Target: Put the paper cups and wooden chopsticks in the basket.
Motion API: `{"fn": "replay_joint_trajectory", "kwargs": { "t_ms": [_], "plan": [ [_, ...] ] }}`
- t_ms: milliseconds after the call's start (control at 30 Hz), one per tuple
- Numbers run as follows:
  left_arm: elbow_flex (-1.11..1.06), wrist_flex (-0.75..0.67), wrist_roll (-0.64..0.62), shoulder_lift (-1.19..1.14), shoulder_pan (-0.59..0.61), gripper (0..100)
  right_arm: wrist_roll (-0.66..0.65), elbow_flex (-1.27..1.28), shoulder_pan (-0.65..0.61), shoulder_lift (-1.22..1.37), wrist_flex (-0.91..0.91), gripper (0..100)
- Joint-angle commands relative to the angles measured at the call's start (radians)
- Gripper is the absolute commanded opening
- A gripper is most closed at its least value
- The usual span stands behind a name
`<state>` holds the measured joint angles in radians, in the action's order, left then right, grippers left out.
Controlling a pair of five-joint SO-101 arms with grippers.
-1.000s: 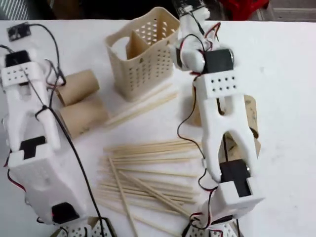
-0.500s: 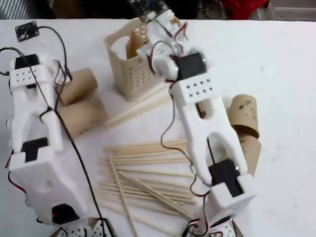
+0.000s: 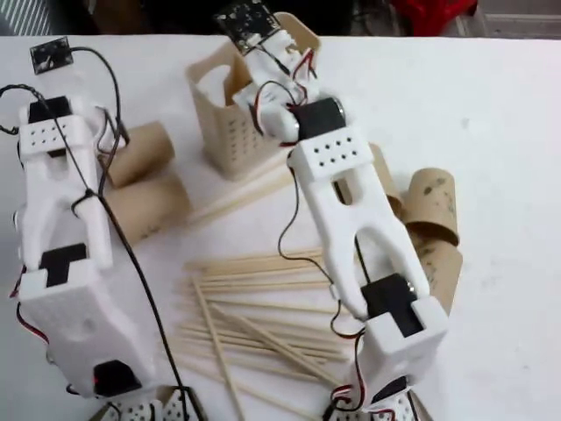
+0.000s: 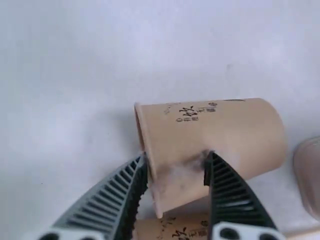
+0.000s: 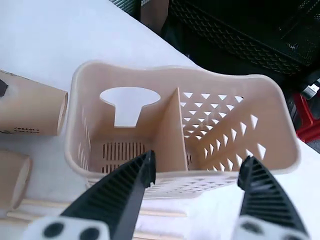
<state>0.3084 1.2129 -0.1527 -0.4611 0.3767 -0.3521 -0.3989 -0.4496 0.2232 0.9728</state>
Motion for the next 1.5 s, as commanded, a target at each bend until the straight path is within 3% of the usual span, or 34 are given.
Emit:
{"fn": "replay_joint_trajectory", "kwargs": {
  "t_ms": [0, 400, 667, 767, 1000, 1333, 1467],
  "plan": [
    [-0.003, -0.008, 0.015, 0.027, -0.016, 20, -0.014, -0.003, -0.039, -0.061, -0.022, 26.9],
    [-0.005, -0.003, 0.018, 0.027, -0.016, 20, -0.015, -0.011, -0.087, 0.070, 0.036, 25.8],
    [-0.005, -0.003, 0.018, 0.027, -0.016, 20, -0.015, -0.012, -0.061, 0.053, 0.145, 5.8],
    [-0.005, -0.002, 0.018, 0.027, -0.016, 20, -0.006, -0.014, -0.061, 0.053, 0.145, 9.6],
    [-0.005, -0.002, 0.018, 0.027, -0.016, 20, 0.081, -0.097, -0.061, 0.062, 0.162, 30.9],
    [-0.006, -0.002, 0.020, 0.027, -0.016, 19, 0.081, -0.216, -0.038, 0.065, 0.282, 21.6],
    [-0.031, -0.009, 0.020, 0.030, -0.018, 19, 0.078, -0.218, -0.035, 0.065, 0.286, 25.9]
  ]
}}
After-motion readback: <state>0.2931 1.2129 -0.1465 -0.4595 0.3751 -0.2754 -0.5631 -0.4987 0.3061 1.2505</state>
